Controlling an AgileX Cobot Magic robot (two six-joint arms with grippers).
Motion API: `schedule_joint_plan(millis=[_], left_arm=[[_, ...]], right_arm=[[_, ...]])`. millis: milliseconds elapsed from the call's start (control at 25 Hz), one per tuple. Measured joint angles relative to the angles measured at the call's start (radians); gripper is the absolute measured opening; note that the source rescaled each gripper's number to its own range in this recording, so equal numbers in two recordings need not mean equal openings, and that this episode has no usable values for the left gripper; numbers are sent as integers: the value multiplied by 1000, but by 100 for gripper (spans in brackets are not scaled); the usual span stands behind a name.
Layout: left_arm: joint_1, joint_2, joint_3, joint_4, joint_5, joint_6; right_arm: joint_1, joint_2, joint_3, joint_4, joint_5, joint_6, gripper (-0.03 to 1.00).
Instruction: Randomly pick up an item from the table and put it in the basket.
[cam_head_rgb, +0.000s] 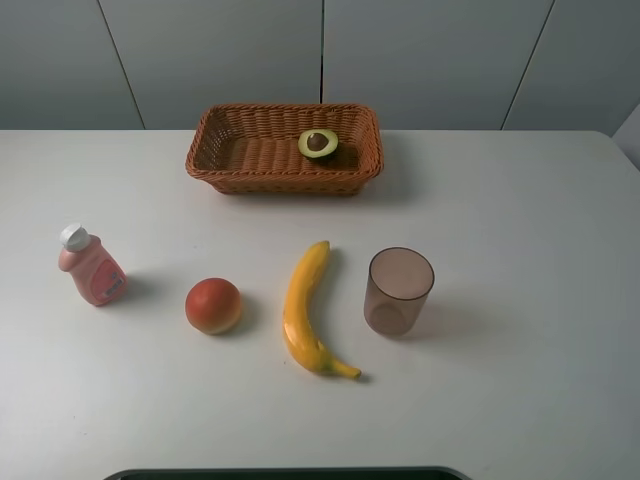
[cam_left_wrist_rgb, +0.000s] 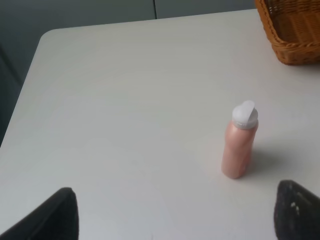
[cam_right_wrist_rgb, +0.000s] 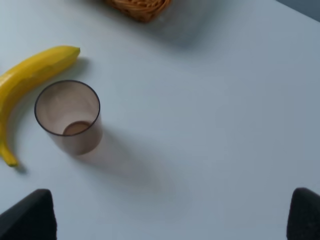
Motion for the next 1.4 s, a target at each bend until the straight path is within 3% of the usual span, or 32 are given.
schedule_joint_plan(millis=[360,1040,1160,1400], left_arm=[[0,0,0,0,0,0],[0,0,0,0,0,0],[0,0,0,0,0,-2],[0,0,0,0,0,-2]], right_arm=[[0,-356,279,59,-20,25,99],[-11,-529,282,59,-39,40,99],[-92,-567,282,59,-39,42,99],[-358,-585,282,59,-39,41,99]])
